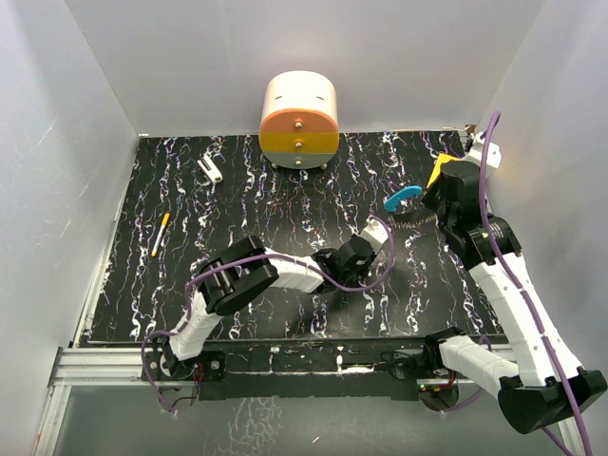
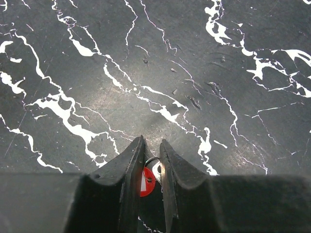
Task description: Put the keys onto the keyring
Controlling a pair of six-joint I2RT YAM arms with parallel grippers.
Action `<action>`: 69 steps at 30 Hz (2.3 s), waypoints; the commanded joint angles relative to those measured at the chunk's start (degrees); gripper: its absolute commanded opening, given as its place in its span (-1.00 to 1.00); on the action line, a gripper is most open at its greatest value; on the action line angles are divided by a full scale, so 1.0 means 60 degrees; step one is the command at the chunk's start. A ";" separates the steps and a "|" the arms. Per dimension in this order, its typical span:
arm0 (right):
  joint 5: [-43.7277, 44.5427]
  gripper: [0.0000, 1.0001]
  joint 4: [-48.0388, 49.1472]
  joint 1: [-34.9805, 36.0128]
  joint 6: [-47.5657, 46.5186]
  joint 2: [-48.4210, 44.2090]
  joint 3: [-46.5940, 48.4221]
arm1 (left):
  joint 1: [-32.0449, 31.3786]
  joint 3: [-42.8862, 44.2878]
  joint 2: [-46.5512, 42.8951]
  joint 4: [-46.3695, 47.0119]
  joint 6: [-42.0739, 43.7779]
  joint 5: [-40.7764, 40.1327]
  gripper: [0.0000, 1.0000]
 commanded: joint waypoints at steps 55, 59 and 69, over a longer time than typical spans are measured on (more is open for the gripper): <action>-0.0520 -0.85 0.1041 -0.0048 0.0400 -0.0495 -0.0547 | 0.1623 -0.1061 -0.2851 -0.3204 0.0987 0.5742 -0.63; -0.0531 -0.85 0.1038 -0.0048 0.0397 -0.0489 -0.0533 | 0.1634 -0.0887 -0.2864 -0.3403 0.0950 0.5887 -0.57; -0.0500 -0.85 0.1041 -0.0049 0.0401 -0.0582 -0.0608 | 0.1636 -0.0913 -0.2607 -0.3274 0.0978 0.5799 -0.56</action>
